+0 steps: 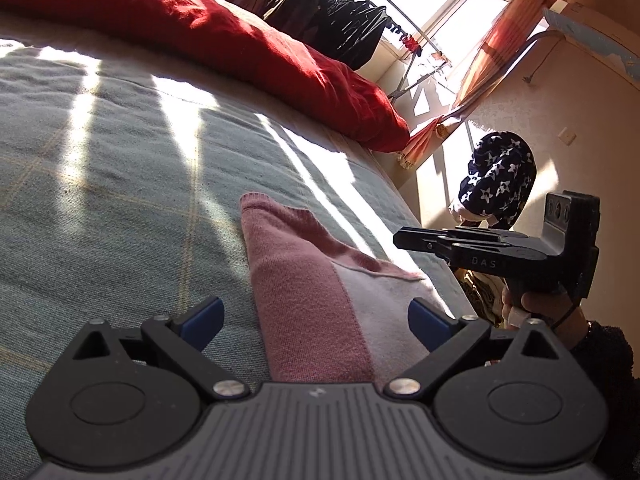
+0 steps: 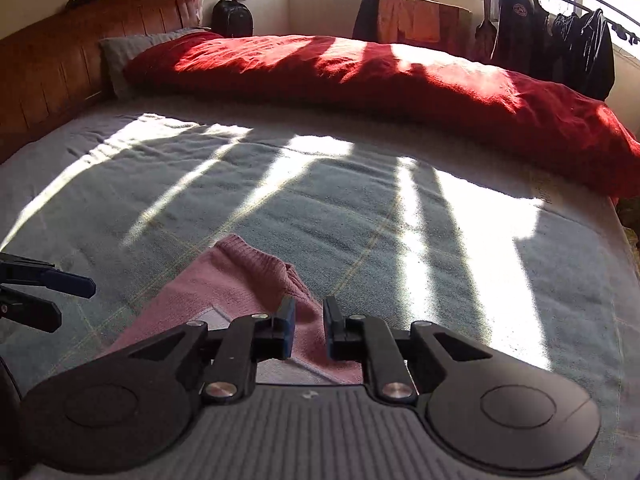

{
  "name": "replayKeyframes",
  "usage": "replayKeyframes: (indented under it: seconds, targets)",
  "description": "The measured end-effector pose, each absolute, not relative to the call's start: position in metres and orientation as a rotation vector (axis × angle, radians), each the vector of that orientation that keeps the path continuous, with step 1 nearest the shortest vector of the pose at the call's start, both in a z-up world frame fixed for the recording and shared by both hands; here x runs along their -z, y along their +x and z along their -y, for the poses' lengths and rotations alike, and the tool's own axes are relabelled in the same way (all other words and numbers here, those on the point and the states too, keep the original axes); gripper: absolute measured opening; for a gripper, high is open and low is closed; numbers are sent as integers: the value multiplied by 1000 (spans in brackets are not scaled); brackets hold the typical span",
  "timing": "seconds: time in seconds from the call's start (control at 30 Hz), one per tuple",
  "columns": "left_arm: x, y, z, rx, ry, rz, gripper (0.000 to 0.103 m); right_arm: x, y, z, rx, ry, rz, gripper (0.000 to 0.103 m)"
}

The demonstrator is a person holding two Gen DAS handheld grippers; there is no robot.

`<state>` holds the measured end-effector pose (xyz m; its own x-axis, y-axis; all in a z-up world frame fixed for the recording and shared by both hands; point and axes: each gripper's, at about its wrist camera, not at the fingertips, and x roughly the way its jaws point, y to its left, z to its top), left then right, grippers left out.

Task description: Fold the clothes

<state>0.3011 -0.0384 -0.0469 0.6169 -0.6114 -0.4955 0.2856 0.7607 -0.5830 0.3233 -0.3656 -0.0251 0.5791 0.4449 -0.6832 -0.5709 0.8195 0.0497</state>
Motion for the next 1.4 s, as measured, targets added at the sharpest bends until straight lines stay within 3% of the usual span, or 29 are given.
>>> replayKeyframes:
  seconds: [0.13,0.3,0.43,0.5,0.57,0.63,0.93,1.4]
  targets:
    - [41,280,39,540,-490,-742,98,30,312,363,-589,-178,-777,26]
    - [39,254,35,531,-495,-766,98,79,344,379,-458,-56,-867,27]
    - [32,240,31,505,-441,-765,98,72,350,405,-327,84,-830,28]
    - [29,236,30,486,-410,-756,98,57,334,406,-333,64,-797,31]
    - [29,233,31,475,-394,-753,98,41,315,402,-339,14,-770,46]
    - [29,230,35,470,-383,-762,98,26,293,397,-345,-38,-746,52]
    - [21,211,52,497,-330,-771,98,13,231,387,-396,-44,-768,64]
    - [12,196,61,486,-276,-774,98,57,218,380,-396,37,-860,67]
